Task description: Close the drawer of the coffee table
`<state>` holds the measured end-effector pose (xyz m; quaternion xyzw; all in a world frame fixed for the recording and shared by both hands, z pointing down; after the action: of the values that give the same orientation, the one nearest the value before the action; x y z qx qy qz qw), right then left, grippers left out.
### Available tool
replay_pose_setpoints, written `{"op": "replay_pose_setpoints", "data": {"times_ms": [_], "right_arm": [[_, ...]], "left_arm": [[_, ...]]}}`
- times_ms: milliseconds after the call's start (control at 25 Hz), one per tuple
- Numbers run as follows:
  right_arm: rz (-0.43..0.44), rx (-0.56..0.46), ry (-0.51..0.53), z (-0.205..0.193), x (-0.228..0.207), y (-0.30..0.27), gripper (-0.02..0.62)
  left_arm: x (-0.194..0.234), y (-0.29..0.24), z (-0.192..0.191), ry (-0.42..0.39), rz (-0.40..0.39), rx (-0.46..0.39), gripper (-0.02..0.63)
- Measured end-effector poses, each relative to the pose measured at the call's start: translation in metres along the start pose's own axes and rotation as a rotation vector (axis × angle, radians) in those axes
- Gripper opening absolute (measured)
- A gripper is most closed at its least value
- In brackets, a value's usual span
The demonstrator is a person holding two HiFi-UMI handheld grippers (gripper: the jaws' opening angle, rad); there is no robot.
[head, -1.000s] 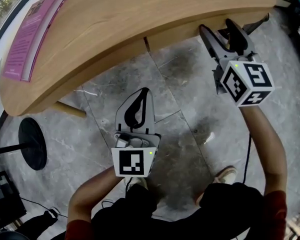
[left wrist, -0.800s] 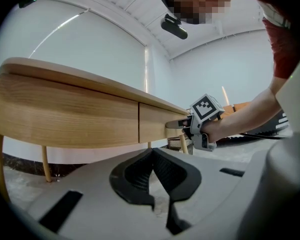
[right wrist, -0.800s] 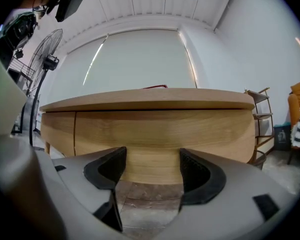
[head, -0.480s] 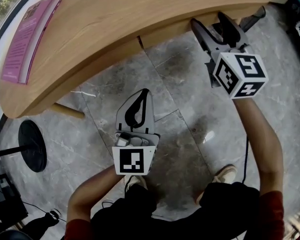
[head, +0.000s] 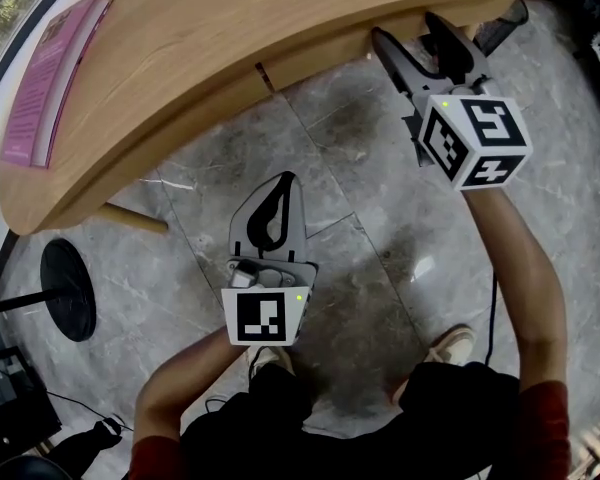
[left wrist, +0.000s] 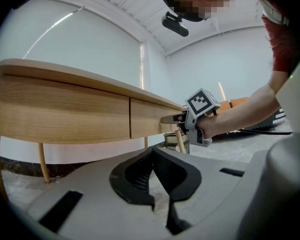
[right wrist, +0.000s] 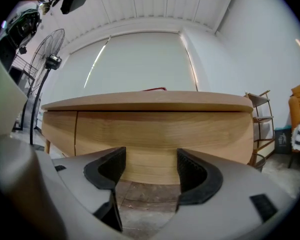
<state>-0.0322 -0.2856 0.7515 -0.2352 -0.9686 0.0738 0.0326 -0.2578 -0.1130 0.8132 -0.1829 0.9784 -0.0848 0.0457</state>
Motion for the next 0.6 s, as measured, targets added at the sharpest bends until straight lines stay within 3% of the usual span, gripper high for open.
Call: {"op": "replay_pose_setpoints", "data": {"times_ms": [240, 600], "right_arm": [[0.031, 0.007, 0.054, -0.014, 0.003, 0.027, 0.316], [0.108, 0.052, 0.002, -0.042, 0.018, 0.076, 0.316]], "left_arm": [[-0.005, -0.001, -0.001, -0.012, 0.003, 0.004, 0.008], [-0.007, 0.003, -0.003, -0.029, 0.008, 0.017, 0.008]]}}
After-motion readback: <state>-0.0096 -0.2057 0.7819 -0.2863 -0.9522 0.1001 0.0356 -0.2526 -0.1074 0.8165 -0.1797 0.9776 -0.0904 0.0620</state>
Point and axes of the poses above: the fingertips, and each gripper's own axes: y backward along the fingers, x to its left, z out of its top, the point moved 10 cm from there along y, backward along the fingers, and after that the axes turned 8 degrees about x, right-handed, at the moved point
